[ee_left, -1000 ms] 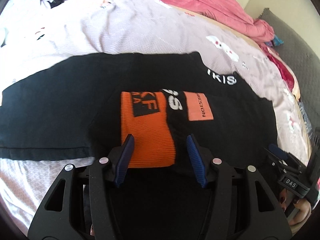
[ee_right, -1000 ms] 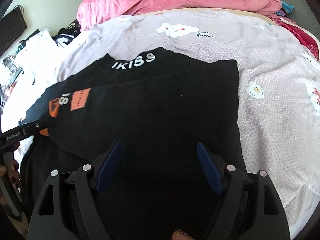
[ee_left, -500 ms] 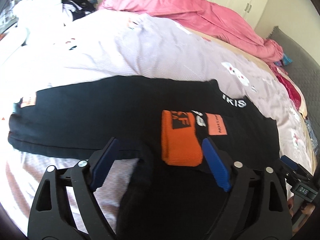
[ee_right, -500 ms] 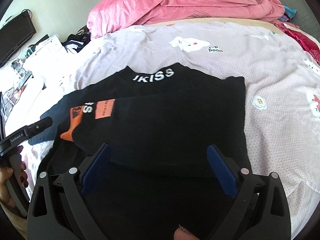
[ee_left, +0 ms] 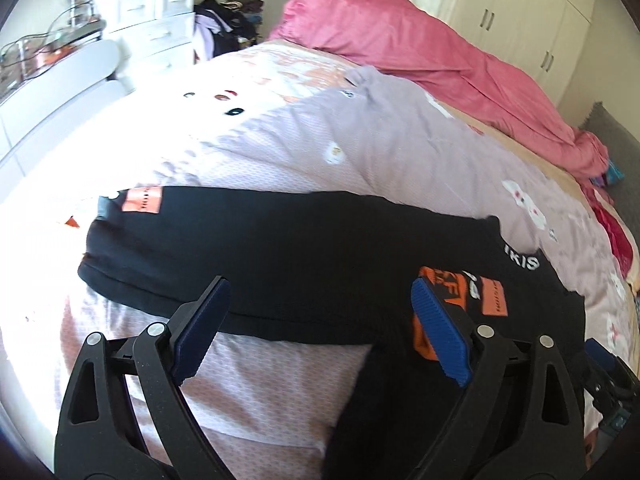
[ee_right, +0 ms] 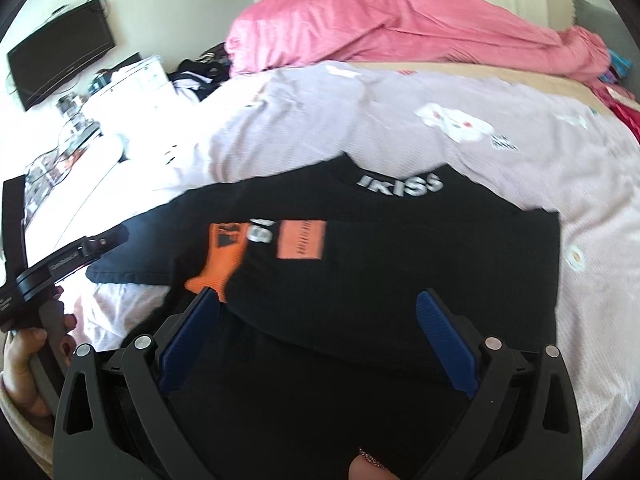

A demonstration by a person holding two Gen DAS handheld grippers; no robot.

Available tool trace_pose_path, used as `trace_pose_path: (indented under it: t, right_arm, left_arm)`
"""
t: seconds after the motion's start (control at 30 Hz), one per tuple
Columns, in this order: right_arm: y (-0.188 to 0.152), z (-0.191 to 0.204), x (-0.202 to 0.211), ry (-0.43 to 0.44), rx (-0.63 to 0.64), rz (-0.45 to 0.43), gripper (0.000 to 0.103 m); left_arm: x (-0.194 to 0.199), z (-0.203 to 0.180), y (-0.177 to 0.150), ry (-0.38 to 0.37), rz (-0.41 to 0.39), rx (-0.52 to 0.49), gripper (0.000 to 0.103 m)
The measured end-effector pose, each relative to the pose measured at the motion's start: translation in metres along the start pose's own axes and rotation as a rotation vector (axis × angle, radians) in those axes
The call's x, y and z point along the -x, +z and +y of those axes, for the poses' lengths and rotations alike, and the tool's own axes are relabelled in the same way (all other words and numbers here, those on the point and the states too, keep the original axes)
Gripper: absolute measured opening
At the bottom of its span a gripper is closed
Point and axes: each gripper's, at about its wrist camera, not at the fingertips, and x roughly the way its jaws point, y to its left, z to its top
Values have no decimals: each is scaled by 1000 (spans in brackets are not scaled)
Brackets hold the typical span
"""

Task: Fold small clothes
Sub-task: 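Move the left gripper to the other sleeve and grasp its orange cuff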

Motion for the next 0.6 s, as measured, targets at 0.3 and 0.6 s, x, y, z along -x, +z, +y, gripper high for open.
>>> trace_pose_path:
  t: [0.3,0.6]
  right_arm:
    - [13,52,-13,56,83,-23,98]
    - [23,84,-32,84,121,-19,98]
  left_arm:
    - [5,40,7,116,-56,108,85]
    - [14,78,12,211,-93,187,85]
